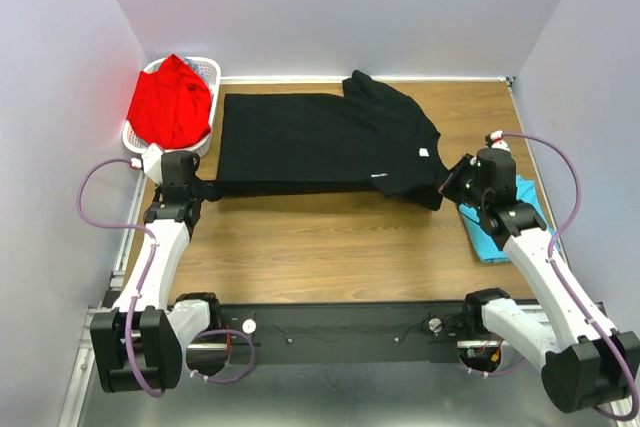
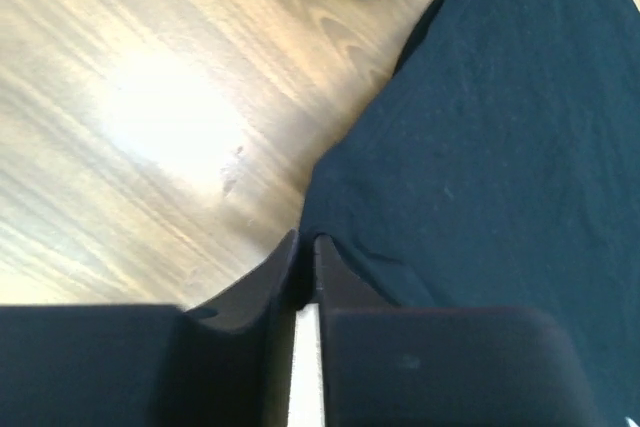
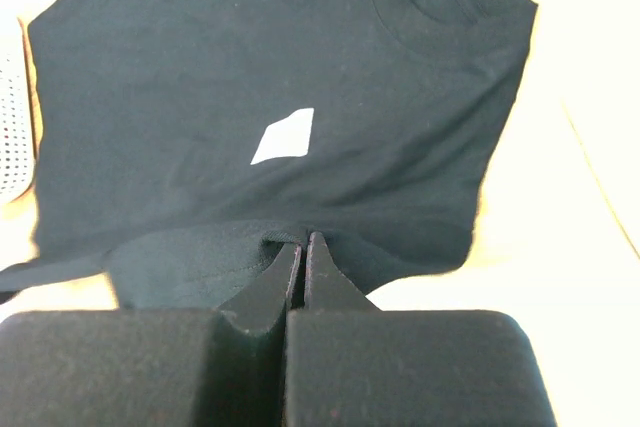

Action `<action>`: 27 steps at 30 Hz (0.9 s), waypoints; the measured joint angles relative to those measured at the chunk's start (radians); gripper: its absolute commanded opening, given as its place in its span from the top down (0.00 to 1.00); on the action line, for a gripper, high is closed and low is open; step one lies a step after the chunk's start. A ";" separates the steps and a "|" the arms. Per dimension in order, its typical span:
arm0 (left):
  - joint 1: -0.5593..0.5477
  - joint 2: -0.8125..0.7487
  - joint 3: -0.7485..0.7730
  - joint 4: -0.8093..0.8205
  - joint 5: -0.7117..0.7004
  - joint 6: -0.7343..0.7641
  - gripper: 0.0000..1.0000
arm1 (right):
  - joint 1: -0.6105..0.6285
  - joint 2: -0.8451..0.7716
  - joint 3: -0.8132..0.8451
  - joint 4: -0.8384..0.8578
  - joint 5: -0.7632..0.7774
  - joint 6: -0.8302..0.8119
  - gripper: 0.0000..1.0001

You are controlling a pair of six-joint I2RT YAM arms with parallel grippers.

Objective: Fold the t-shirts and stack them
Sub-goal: Fold the tshirt

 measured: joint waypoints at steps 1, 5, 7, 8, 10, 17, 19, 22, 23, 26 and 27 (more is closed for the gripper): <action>0.000 -0.006 -0.008 0.000 -0.002 0.009 0.54 | 0.000 -0.017 -0.005 -0.011 0.000 0.000 1.00; 0.001 -0.005 -0.021 -0.001 -0.003 0.030 0.47 | -0.001 -0.078 -0.019 -0.051 0.001 0.001 1.00; 0.001 -0.002 -0.022 0.000 0.001 0.029 0.47 | -0.002 -0.112 -0.028 -0.071 0.001 0.004 1.00; 0.001 0.001 -0.022 0.001 0.002 0.028 0.47 | -0.002 -0.125 -0.029 -0.082 0.001 0.005 1.00; 0.001 0.011 -0.031 0.013 0.012 0.021 0.51 | -0.002 -0.143 -0.029 -0.096 0.001 0.008 1.00; -0.001 0.089 -0.104 0.061 0.093 0.002 0.58 | -0.002 -0.150 -0.029 -0.108 -0.011 0.011 0.99; -0.008 0.109 -0.128 0.065 0.114 -0.008 0.58 | -0.002 -0.148 -0.029 -0.108 -0.014 0.011 1.00; -0.021 0.113 -0.162 0.068 0.135 -0.035 0.58 | -0.002 -0.145 -0.029 -0.108 -0.020 0.011 1.00; -0.024 0.111 -0.169 0.068 0.137 -0.043 0.58 | -0.002 -0.144 -0.029 -0.108 -0.021 0.011 1.00; -0.034 0.108 -0.187 0.068 0.139 -0.072 0.58 | -0.002 -0.143 -0.028 -0.108 -0.025 0.011 1.00; -0.037 0.106 -0.189 0.070 0.139 -0.075 0.58 | -0.002 -0.143 -0.028 -0.108 -0.025 0.011 0.99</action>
